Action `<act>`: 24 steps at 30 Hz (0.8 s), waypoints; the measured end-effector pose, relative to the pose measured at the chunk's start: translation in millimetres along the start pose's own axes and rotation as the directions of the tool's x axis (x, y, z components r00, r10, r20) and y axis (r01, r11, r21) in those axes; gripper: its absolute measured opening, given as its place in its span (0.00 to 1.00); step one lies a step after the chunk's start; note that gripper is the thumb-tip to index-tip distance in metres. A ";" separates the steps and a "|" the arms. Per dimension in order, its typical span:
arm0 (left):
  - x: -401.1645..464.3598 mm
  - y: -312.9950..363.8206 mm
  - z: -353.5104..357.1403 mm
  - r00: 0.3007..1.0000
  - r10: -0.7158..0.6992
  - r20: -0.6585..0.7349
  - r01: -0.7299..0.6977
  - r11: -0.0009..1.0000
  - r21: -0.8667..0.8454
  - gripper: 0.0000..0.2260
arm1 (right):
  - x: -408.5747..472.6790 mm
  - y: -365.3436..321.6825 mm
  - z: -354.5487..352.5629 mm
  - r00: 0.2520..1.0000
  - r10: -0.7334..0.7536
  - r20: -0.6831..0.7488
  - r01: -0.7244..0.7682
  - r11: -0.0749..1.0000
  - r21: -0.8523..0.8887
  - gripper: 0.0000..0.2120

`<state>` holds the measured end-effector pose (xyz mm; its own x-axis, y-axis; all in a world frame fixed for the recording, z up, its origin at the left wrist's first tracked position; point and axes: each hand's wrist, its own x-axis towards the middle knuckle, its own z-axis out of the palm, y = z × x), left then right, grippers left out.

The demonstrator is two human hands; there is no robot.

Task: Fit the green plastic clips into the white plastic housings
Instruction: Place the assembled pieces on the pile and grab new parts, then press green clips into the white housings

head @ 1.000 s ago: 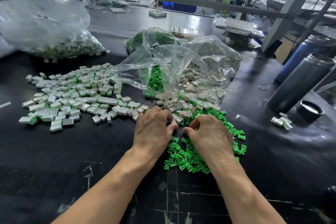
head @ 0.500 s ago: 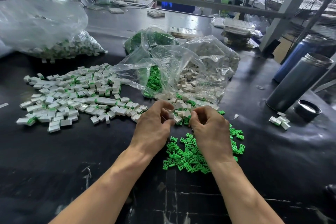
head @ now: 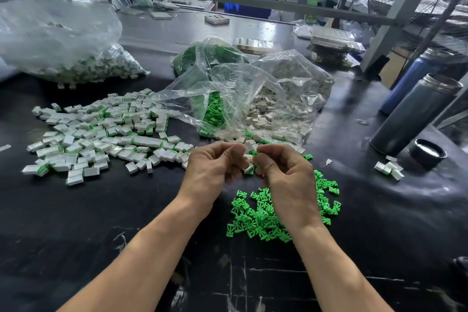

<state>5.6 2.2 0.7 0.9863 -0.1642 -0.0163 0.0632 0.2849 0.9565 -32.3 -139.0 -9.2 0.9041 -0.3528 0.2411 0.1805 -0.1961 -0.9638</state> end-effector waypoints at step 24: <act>-1.1 -5.9 -1.1 0.988 0.078 0.136 -0.104 0.975 0.196 0.03 | -1.0 -1.9 -1.8 1.000 -0.011 0.010 0.012 1.000 -0.007 0.07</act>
<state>4.3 1.8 -5.3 0.9583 -0.2685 0.0980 -0.0706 0.1100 0.9914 -34.2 -139.9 -7.4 0.9058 -0.3413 0.2509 0.1883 -0.2062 -0.9602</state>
